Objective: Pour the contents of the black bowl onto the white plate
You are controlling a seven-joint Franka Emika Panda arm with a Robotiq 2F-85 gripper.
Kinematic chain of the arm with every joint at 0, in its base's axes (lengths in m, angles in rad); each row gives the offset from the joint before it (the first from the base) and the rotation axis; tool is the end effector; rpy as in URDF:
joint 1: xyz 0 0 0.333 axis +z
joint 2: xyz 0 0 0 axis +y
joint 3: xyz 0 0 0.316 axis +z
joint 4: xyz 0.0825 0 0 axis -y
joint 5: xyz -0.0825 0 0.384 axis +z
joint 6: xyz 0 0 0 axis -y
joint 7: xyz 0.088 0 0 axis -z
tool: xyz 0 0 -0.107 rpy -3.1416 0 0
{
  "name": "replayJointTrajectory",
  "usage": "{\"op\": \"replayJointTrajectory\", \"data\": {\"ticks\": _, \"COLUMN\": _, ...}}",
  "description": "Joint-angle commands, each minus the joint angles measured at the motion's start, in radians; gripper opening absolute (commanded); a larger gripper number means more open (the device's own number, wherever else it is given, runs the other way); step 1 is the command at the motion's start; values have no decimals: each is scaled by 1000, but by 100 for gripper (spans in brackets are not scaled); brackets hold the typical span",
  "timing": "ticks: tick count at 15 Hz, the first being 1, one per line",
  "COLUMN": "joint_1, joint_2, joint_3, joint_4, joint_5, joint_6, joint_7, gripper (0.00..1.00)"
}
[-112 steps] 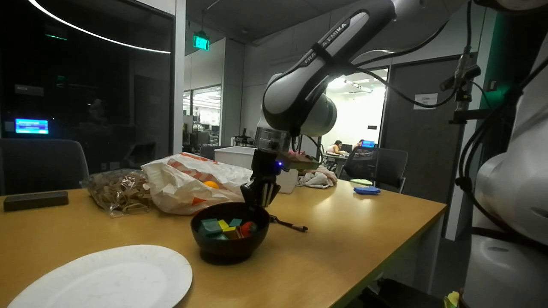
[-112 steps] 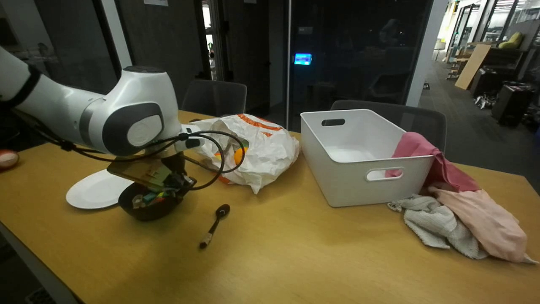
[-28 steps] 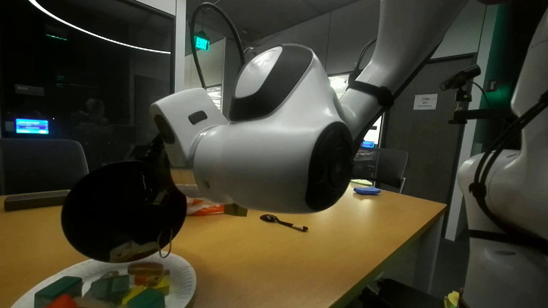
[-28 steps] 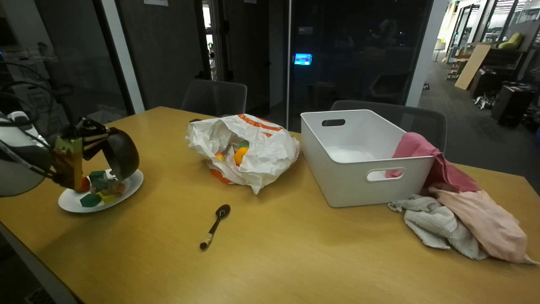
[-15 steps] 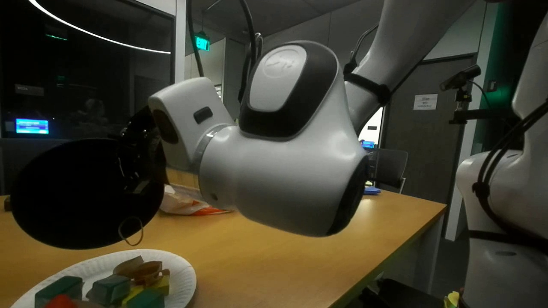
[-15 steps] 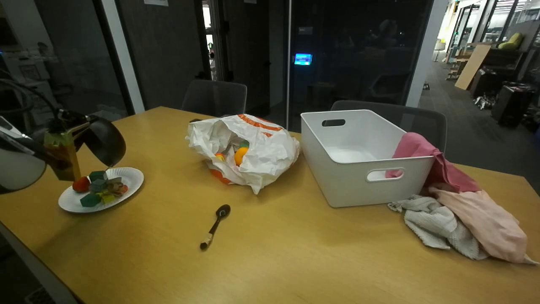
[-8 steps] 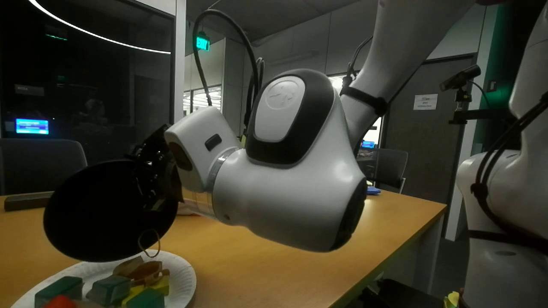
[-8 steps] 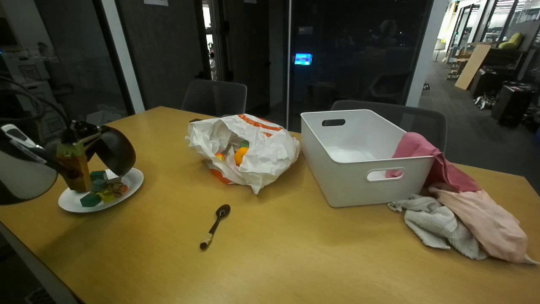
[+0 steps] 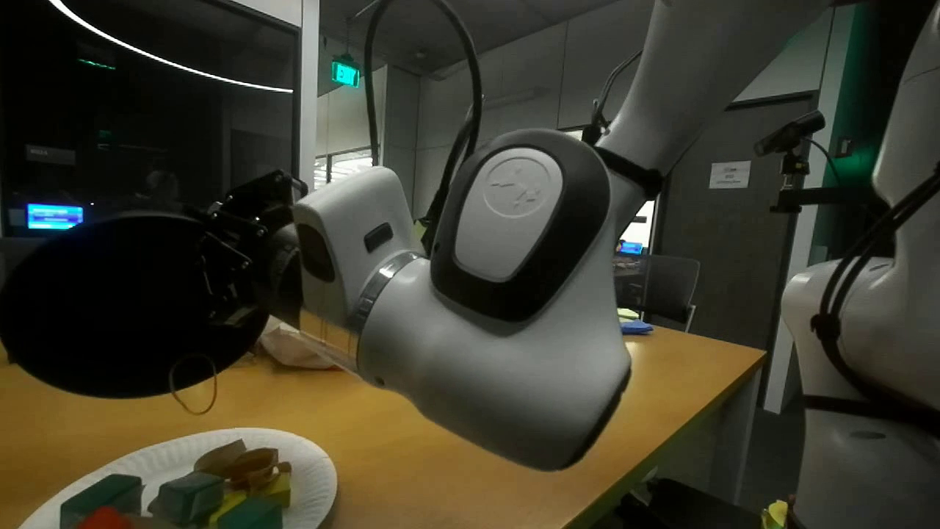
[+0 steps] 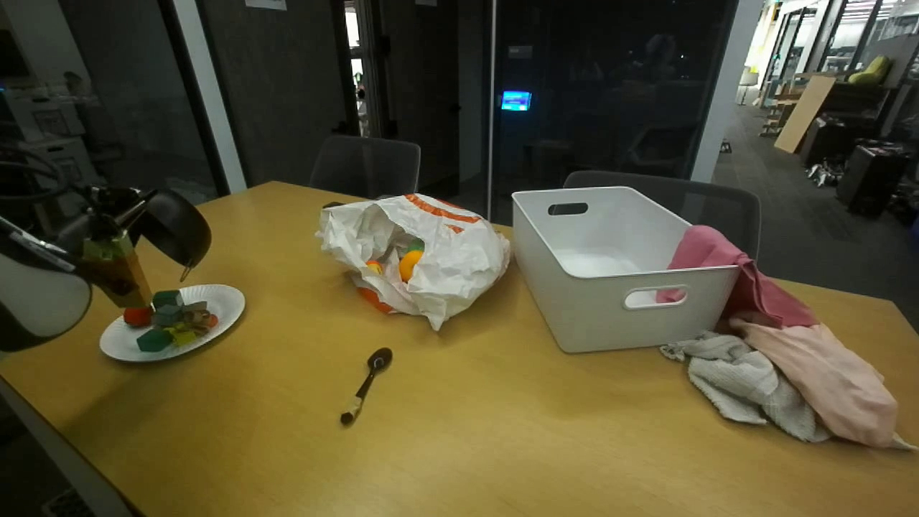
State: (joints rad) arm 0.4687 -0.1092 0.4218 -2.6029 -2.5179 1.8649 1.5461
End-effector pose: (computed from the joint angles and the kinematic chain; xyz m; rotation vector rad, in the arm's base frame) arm 0.3275 0.3324 0.3431 1.1153 1.0957 1.7893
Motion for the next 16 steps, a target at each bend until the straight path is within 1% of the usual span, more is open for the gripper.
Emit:
{"op": "replayJointTrajectory", "data": {"ticks": 1, "joint_1": -1, "joint_2": -5, "joint_3": 2, "joint_4": -22, "joint_5": 2, "joint_6": -30, "joint_7": -34, "gripper": 8}}
{"op": "replayJointTrajectory", "data": {"ticks": 3, "joint_1": -10, "joint_2": -1, "joint_3": -6, "joint_4": -25, "joint_5": 13, "joint_6": -20, "joint_7": -56, "gripper": 8}}
{"op": "replayJointTrajectory", "data": {"ticks": 5, "joint_1": -14, "joint_2": 4, "joint_3": -11, "joint_4": -28, "joint_5": 29, "joint_6": -45, "joint_7": -55, "gripper": 8}}
{"op": "replayJointTrajectory", "data": {"ticks": 6, "joint_1": -15, "joint_2": 1, "joint_3": -14, "joint_4": -26, "joint_5": 70, "joint_6": -41, "joint_7": -55, "gripper": 8}}
{"op": "replayJointTrajectory", "data": {"ticks": 10, "joint_1": -9, "joint_2": -3, "joint_3": -11, "joint_4": -38, "joint_5": 342, "joint_6": -99, "joint_7": -45, "gripper": 8}}
{"op": "replayJointTrajectory", "data": {"ticks": 11, "joint_1": -51, "joint_2": -94, "joint_3": -64, "joint_4": 22, "joint_5": 358, "joint_6": 41, "joint_7": -104, "gripper": 8}}
{"op": "replayJointTrajectory", "data": {"ticks": 13, "joint_1": -72, "joint_2": -131, "joint_3": -103, "joint_4": 42, "joint_5": 448, "joint_6": 81, "joint_7": -150, "gripper": 8}}
{"op": "replayJointTrajectory", "data": {"ticks": 16, "joint_1": -110, "joint_2": -199, "joint_3": -190, "joint_4": 94, "joint_5": 603, "joint_6": 217, "joint_7": -256, "gripper": 8}}
